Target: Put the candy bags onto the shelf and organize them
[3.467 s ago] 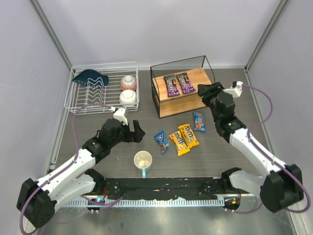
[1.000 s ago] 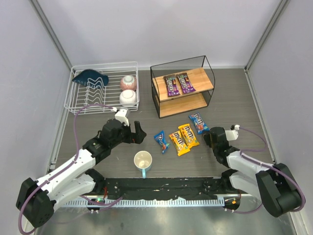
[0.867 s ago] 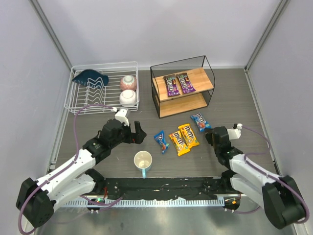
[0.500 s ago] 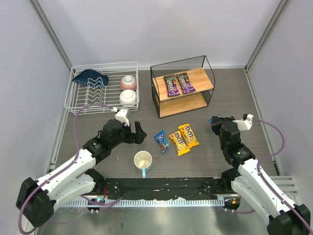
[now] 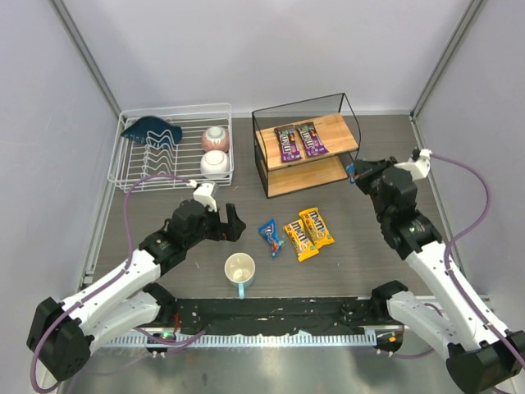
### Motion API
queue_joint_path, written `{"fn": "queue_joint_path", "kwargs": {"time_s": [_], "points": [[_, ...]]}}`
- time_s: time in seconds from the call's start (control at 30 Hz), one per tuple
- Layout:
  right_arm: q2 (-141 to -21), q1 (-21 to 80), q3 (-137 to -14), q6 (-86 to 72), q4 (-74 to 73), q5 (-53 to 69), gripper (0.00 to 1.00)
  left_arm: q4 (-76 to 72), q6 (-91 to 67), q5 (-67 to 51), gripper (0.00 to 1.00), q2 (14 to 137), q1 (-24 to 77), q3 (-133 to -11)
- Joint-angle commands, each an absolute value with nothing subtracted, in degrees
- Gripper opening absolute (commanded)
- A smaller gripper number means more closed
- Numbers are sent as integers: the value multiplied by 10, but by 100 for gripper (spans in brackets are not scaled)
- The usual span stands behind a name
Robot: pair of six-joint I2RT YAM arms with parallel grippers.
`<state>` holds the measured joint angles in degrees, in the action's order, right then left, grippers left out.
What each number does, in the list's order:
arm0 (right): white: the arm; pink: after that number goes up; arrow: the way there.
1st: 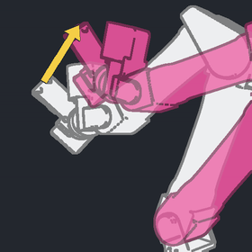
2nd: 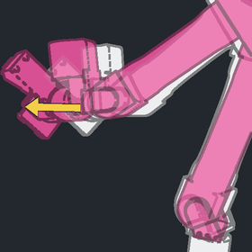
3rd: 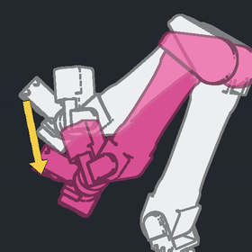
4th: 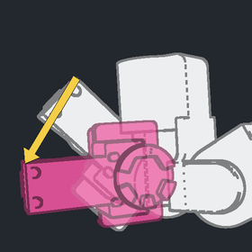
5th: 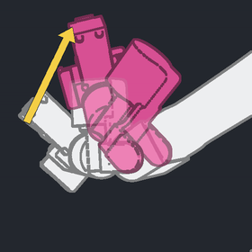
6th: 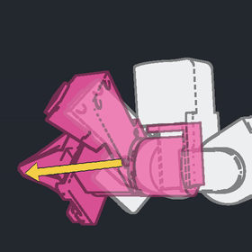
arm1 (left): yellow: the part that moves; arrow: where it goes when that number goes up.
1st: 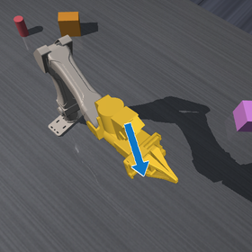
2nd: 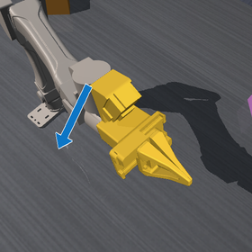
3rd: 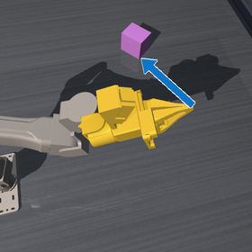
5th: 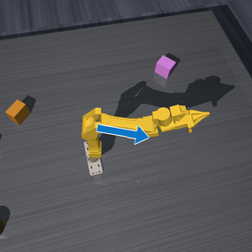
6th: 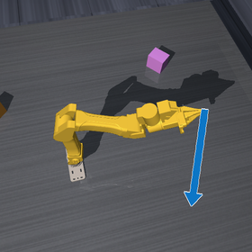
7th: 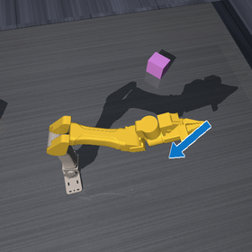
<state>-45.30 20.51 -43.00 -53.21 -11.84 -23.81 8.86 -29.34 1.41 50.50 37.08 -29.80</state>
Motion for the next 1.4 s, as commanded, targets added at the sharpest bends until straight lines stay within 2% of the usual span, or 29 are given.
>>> {"fn": "queue_joint_path", "kwargs": {"time_s": [0.0, 0.33, 0.87, 1.0, 1.2, 1.37], "points": [[-508, 207, -534, -490, -68, -216, 1, 83, -285, 12, 100, 504, 374, -315], [-637, 181, -658, -477, -3, -161, 1, 83, -285, 14, 100, 506, 374, -313], [-809, 129, -715, -533, 141, -57, 1, 81, -284, 18, 100, 509, 374, -309], [-816, 126, -703, -540, 159, -52, 1, 82, -285, 19, 99, 508, 374, -308], [-796, 124, -608, -563, 192, -51, 1, 77, -284, 17, 100, 512, 374, -307], [-790, 122, -573, -570, 199, -52, 1, 78, -283, 14, 100, 520, 374, -311]]}}
